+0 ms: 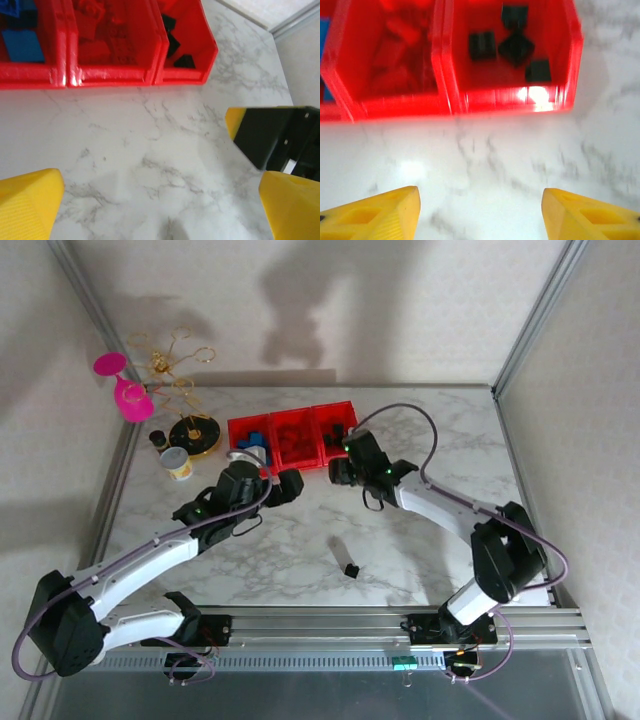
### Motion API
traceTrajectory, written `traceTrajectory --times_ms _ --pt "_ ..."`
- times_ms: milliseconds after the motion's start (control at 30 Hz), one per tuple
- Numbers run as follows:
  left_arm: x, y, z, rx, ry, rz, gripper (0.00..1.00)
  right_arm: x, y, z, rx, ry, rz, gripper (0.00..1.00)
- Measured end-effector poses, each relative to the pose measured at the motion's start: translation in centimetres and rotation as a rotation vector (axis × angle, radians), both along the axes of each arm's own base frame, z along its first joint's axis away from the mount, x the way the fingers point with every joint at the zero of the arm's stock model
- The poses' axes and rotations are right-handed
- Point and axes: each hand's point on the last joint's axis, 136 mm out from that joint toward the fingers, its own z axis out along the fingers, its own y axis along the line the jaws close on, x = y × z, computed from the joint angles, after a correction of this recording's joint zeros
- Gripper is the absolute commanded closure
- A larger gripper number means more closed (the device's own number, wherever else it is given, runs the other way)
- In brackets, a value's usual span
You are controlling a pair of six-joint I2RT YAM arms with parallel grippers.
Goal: Sort the legos into containers by color
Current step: Pick up the lego from the bottom-center of the table.
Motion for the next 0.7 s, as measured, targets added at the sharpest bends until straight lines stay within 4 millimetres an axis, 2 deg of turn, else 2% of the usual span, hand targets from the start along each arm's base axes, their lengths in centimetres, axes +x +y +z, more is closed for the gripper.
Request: traceTrajectory --times_ms 200,433,533,700 --pt "-2.6 -1.3 -1.6 0.0 0.04 -0.055 0.0 -7.6 -1.1 -3.1 -0.034 0.134 -0.007 0.28" --pt "-3.7 -1.1 -2.4 -0.003 0.058 -0.049 0.0 -14.4 -1.6 -5.9 -0.039 0.251 -0.056 0.24" --pt "-3.8 -0.8 -2.8 0.004 0.067 -0.036 0.0 -16.8 -1.7 -7.5 -0.046 0.296 -0.072 0.22" --pt "-3.8 -0.3 -3.3 0.015 0.074 -0.012 0.0 -18.8 -1.3 -9.6 -0.061 0.352 -0.1 0.26"
